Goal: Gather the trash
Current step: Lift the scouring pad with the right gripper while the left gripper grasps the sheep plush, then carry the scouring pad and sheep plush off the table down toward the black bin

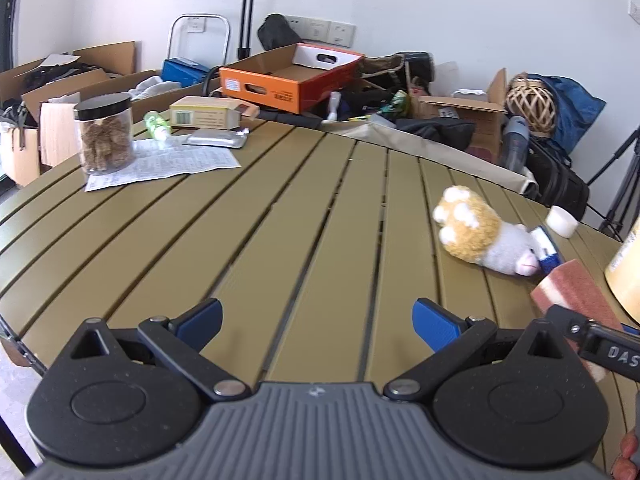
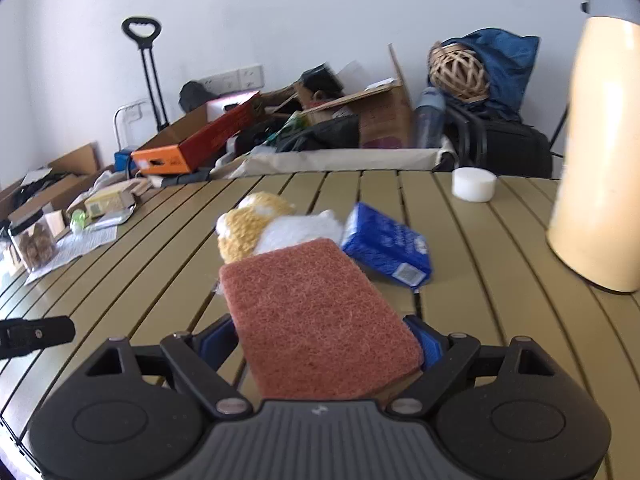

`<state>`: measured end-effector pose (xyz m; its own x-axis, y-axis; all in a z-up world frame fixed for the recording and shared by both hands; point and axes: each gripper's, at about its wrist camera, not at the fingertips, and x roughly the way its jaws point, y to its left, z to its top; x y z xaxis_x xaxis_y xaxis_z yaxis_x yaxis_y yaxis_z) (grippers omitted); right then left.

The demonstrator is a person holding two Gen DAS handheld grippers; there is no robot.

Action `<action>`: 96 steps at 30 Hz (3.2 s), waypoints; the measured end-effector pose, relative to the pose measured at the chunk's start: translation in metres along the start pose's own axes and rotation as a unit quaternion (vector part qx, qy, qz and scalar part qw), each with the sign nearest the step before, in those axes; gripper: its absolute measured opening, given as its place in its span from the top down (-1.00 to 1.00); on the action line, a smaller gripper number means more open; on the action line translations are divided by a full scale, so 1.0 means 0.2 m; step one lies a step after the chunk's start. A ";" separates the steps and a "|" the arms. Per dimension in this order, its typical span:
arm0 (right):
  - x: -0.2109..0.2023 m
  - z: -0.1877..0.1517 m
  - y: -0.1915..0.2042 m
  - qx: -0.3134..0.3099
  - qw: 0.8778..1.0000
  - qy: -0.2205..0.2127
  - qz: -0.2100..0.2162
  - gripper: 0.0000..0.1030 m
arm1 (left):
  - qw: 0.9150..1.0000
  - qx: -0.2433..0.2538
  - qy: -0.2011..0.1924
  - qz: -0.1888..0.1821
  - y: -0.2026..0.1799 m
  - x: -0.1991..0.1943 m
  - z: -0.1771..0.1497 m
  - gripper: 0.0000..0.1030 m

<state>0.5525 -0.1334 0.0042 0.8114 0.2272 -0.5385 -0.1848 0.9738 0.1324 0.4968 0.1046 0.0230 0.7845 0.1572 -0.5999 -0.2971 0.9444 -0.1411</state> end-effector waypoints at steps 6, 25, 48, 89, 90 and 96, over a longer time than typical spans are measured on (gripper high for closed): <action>-0.19 -0.06 -0.18 0.050 0.998 -0.034 -0.029 -0.70 | 1.000 0.018 -0.009 -0.019 -0.12 -0.02 -0.03 -1.00; -0.29 -0.06 -0.73 0.170 0.981 -0.063 -0.069 -0.70 | 0.998 0.054 -0.010 -0.014 -0.63 0.07 0.12 -1.00; -0.31 -0.14 -1.18 0.235 0.956 -0.094 -0.151 -0.70 | 0.993 0.056 0.056 0.084 -0.94 0.72 0.43 -0.87; -0.35 -0.11 -1.07 0.220 0.965 -0.106 -0.094 -0.70 | 0.999 0.005 0.023 0.049 -0.67 0.34 0.30 -0.04; -0.35 -0.11 -1.06 0.216 0.966 -0.107 -0.091 -0.70 | 0.999 0.005 0.021 0.047 -0.66 0.31 0.29 -0.04; -0.41 -0.13 -1.00 0.200 0.971 -0.113 -0.070 -0.70 | 0.999 0.009 0.010 0.032 -0.60 0.12 0.25 -0.04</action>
<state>0.5090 -0.3461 0.0004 0.9225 0.0406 -0.3838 0.1297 0.9040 0.4073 0.5793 0.0095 0.0656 0.7536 0.2121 -0.6222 -0.3362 0.9377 -0.0876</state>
